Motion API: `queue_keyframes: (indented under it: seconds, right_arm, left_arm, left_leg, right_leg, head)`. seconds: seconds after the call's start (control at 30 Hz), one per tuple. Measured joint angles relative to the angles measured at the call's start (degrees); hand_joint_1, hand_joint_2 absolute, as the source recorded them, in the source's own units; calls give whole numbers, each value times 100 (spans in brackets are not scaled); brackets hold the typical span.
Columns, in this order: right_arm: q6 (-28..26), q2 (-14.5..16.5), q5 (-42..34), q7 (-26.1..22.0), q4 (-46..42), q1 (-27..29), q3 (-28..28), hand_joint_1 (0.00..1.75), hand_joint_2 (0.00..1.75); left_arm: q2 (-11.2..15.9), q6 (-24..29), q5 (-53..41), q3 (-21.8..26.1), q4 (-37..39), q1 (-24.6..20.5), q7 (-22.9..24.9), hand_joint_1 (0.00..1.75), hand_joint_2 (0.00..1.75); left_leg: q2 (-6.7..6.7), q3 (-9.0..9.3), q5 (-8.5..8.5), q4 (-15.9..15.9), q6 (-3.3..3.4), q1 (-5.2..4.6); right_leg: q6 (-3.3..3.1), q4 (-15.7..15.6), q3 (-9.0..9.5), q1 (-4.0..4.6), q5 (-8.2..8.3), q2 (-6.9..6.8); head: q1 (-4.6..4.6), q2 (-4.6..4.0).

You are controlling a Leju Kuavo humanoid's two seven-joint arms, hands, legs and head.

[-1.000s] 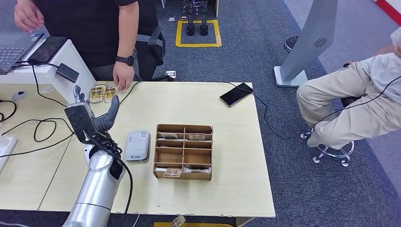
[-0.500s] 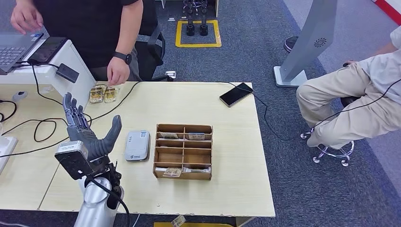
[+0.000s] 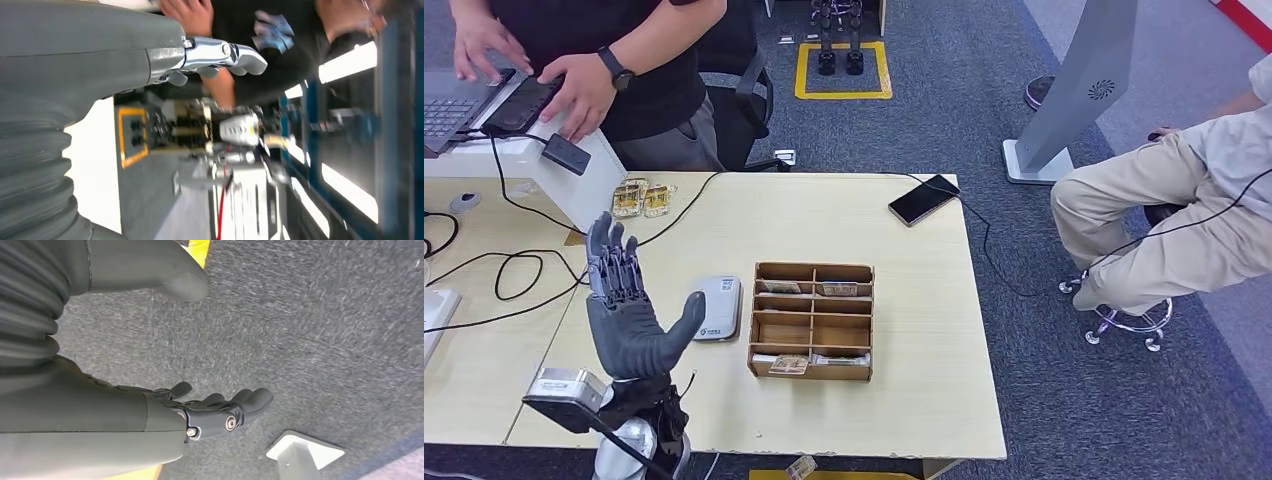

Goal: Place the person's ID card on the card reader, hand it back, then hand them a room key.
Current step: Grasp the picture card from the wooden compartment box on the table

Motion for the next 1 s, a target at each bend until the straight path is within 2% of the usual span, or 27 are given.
queue_keyframes:
  seconds: [0.2, 0.43, 0.63, 1.0]
  right_arm:
    - [0, 0, 35, -44, 0, 0, 0, 0, 175]
    - [0, 0, 128, -133, 4, 0, 0, 0, 175]
    - [0, 0, 263, -152, 4, 1, 0, 0, 175]
    - [0, 0, 278, -153, 4, 1, 0, 0, 175]
  left_arm:
    - [59, -304, -240, -90, -107, 129, -101, 0, 175]
    - [264, -775, -1503, -322, -56, 255, -129, 0, 175]
    - [374, -721, -2168, -491, 116, 292, -116, 0, 175]
    - [446, -695, -2226, -553, 229, 297, -117, 0, 175]
  left_leg:
    - [0, 1, 1, 0, 0, 0]
    - [1, 1, 0, 0, 0, 1]
    - [1, 0, 0, 0, 0, 0]
    - [1, 0, 0, 0, 0, 1]
  right_leg:
    - [0, 0, 1, 0, 0, -1]
    - [0, 0, 0, 1, 0, -1]
    - [0, 0, -1, 0, 0, -1]
    - [0, 0, -2, 1, 0, -1]
  head:
    - [-1, 0]
    - [0, 0]
    - [0, 0]
    - [0, 0]
